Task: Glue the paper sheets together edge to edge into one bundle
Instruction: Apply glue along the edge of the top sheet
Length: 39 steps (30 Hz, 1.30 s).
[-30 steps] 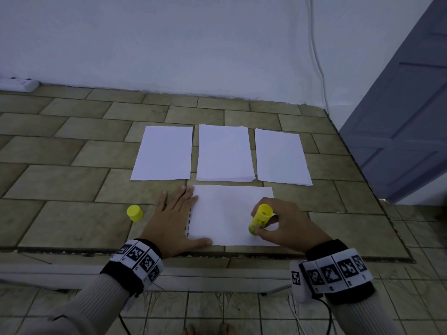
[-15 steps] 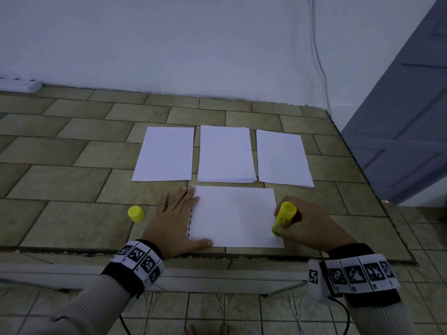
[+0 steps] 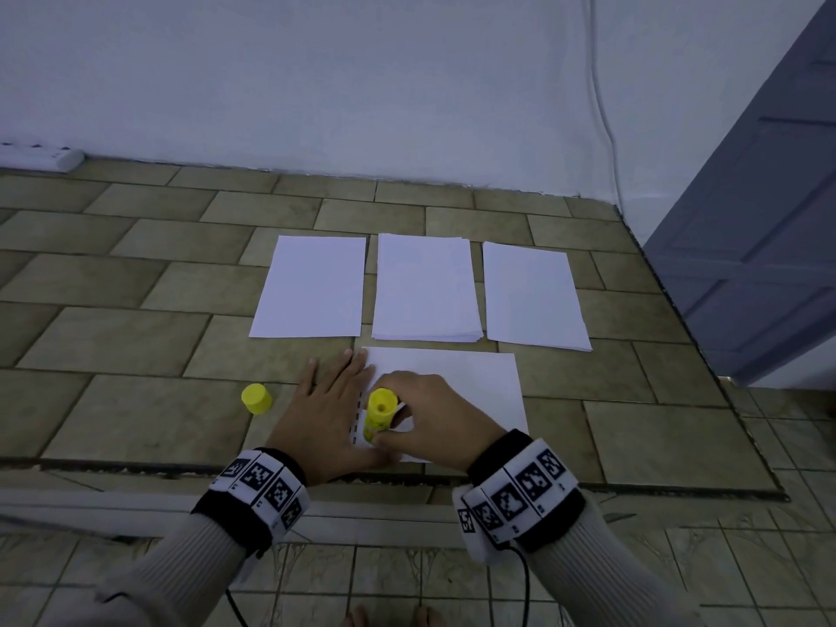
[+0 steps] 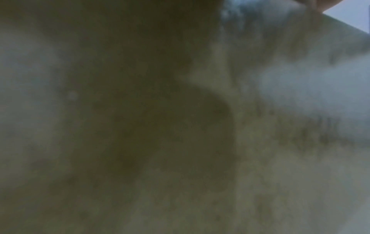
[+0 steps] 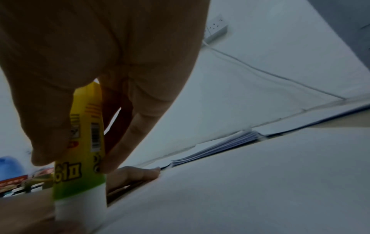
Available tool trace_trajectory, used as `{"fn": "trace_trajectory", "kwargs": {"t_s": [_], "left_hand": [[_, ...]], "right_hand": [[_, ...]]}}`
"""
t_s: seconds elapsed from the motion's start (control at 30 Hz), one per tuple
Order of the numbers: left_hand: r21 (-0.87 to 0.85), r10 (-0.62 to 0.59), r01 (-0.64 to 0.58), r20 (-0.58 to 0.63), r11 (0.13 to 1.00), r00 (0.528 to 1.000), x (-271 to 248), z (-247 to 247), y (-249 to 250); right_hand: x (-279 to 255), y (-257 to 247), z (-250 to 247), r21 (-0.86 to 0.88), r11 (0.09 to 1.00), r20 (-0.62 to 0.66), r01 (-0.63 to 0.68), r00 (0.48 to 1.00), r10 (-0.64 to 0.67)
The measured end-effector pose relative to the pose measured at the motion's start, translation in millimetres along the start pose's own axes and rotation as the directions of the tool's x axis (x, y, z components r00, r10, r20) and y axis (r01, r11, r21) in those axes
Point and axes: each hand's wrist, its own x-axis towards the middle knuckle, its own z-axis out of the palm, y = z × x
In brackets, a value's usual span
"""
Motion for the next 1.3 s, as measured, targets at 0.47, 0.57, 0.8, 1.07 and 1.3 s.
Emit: {"fn": "trace_trajectory", "kwargs": {"t_s": [0.47,0.57,0.8,1.07,1.3], "left_hand": [[0.001,0.025,-0.024,-0.037,1.000,0.999,-0.6,-3.3,3.3],[0.017,0.001,-0.001,-0.017,1.000,1.000,-0.4,-0.9,2.3],[0.010,-0.026,0.026,0.032,1.000,0.999,-1.2,-7.5,4.4],[-0.005,-0.036,0.037,0.026,0.999,0.999,-1.2,-7.0,4.0],[-0.017,-0.039,0.039,0.008,0.999,0.999,-0.9,-5.4,4.9]], "right_hand": [[47.4,8.9,-21.7,-0.113,0.992,0.034,0.050,0.998,-0.046],[62.4,15.4,-30.3,-0.138,0.990,0.021,0.000,1.000,0.003],[86.1,20.4,-43.2,-0.165,0.982,-0.004,-0.089,0.996,0.090],[57.2,29.1,-43.8,-0.025,0.990,-0.072,-0.142,0.988,0.140],[-9.7,35.3,-49.5,0.142,0.984,-0.005,-0.105,0.994,0.107]]}}
